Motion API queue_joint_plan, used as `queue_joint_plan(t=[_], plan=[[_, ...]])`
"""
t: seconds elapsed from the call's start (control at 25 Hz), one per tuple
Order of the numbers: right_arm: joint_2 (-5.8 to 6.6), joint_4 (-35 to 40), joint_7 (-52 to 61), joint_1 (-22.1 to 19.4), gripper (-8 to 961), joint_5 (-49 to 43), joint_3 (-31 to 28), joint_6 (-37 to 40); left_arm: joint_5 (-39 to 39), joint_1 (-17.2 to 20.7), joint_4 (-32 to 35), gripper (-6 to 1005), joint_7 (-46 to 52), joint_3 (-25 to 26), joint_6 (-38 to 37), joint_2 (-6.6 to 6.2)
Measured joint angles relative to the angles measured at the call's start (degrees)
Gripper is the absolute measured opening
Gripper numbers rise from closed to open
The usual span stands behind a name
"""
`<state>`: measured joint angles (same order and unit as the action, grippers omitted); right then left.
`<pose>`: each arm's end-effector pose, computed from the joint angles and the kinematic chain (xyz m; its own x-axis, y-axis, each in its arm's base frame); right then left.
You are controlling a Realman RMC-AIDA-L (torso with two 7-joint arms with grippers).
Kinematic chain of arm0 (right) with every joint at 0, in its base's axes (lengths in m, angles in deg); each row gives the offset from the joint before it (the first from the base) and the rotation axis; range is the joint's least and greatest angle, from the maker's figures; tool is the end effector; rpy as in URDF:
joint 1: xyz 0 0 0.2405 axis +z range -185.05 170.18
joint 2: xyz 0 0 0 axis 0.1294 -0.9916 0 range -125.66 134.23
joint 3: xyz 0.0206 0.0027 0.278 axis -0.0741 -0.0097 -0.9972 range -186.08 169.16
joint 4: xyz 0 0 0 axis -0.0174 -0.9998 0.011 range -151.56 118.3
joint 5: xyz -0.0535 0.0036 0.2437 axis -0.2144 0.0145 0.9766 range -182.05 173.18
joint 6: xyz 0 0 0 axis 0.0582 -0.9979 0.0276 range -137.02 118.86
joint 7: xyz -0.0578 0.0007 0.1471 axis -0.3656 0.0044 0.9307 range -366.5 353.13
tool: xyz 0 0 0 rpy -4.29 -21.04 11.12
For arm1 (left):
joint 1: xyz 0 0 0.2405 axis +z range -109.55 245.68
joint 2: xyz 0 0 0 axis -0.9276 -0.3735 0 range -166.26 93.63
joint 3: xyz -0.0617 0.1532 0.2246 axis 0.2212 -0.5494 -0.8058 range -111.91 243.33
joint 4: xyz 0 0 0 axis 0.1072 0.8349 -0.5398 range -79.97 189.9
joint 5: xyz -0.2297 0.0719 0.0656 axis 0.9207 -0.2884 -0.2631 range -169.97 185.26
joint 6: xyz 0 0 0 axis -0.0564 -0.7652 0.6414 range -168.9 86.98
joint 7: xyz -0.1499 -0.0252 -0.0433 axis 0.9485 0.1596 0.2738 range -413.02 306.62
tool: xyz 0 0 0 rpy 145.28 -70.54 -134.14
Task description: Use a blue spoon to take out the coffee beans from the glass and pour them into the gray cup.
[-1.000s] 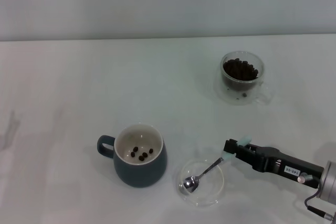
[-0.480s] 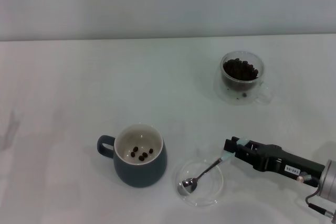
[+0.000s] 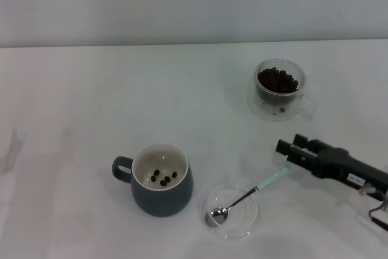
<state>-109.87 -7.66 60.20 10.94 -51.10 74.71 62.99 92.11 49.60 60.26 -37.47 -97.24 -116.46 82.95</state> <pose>0.3966 0.3008 -0.0704 0.3737 -0.5237 -0.7656 -0.8768 -0.4687 -0.1074 -0.4201 0.3066 -0.0314 0.6156 -0.0398 0.7871 0.7877 0.0008 -0.6160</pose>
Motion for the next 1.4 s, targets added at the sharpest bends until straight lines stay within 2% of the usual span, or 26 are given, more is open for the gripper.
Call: queue_joint_plan(t=[0.04,0.2,0.36,0.48,0.64,0.92,1.4], plan=[[0.09,0.05,-0.83,-0.24,484,0.00,-1.10,0.02,0.03,0.01,0.03,892,0.00,0.00,0.00,0.00],[0.18,0.41,-5.29,-1.34,649,0.00,-7.64,1.07,0.22,0.14,0.07,892,0.00,0.00,-0.01,0.00],[-0.52,1.90,-13.38,-3.15,789,0.08,-17.49,2.77,0.29,0.18,0.15,893,0.00,0.00,0.00,0.01],[-0.82,1.00,-19.92,-2.87,876,0.21,-24.11,3.79,0.30,0.18,0.26,893,0.00,0.00,0.00,0.07],[-1.06,-0.48,-30.15,-1.90,870,2.31,-30.72,4.38,0.34,0.19,0.57,893,0.00,0.00,-0.08,0.15],[-1.31,-4.11,-47.47,-0.63,871,17.72,-31.92,7.31,0.42,0.19,2.25,892,0.00,0.00,-0.41,0.25],[-1.27,-6.29,-49.00,-0.48,870,20.38,-31.54,7.65,0.13,0.89,4.01,893,0.00,0.00,-0.65,0.36]])
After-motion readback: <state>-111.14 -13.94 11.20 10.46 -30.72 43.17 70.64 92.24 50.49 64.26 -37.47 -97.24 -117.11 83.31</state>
